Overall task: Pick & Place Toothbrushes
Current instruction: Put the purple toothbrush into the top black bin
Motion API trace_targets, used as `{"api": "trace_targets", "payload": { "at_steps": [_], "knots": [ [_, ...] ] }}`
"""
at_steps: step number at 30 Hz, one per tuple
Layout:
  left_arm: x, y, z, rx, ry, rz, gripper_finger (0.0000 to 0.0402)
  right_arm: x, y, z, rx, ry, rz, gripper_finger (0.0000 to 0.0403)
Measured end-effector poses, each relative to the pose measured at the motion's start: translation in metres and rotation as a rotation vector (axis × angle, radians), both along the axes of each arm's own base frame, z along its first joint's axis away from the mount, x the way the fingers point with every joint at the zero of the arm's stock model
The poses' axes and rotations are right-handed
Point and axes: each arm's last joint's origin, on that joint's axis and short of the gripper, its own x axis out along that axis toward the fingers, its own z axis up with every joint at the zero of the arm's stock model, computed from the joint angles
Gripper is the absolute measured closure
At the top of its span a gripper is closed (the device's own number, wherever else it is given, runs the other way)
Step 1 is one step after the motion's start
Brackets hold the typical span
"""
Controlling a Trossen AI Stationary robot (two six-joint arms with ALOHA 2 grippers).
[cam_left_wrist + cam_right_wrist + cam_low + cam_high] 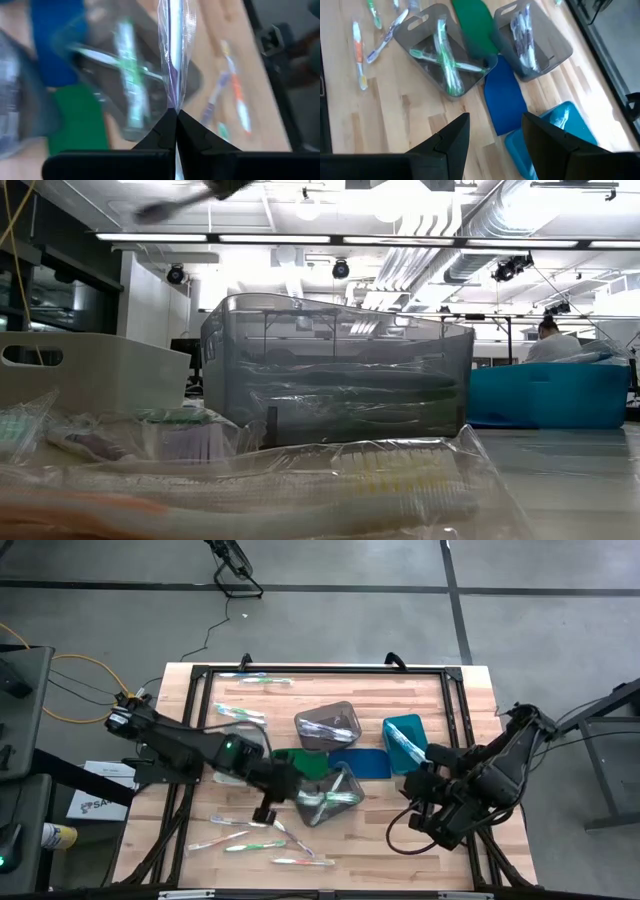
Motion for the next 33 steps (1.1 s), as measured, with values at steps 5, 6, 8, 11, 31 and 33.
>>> {"api": "trace_targets", "payload": {
  "at_steps": [5,6,8,11,31,33],
  "knots": [
    [0.01,0.033,0.004,0.052,-0.03,0.053,0.0401,0.002,-0.006,0.002,-0.026,-0.015,-0.003,0.023],
    [0.011,0.04,0.004,0.066,-0.032,0.059,0.0401,0.002,-0.007,0.003,-0.026,-0.015,-0.006,0.023],
    [0.016,0.055,0.003,0.102,-0.042,0.064,0.0401,0.003,-0.011,0.004,-0.024,-0.019,-0.019,0.023],
    [0.025,0.077,0.0,0.161,-0.069,0.057,0.0401,0.004,-0.016,0.006,-0.021,-0.025,-0.038,0.023],
    [0.068,0.191,-0.061,0.496,0.004,-0.119,0.0402,0.026,-0.052,0.006,-0.026,-0.028,-0.208,0.023],
    [0.072,0.193,-0.065,0.501,-0.004,-0.116,0.0402,0.029,-0.057,0.006,-0.028,-0.029,-0.23,0.023]
  ]
}}
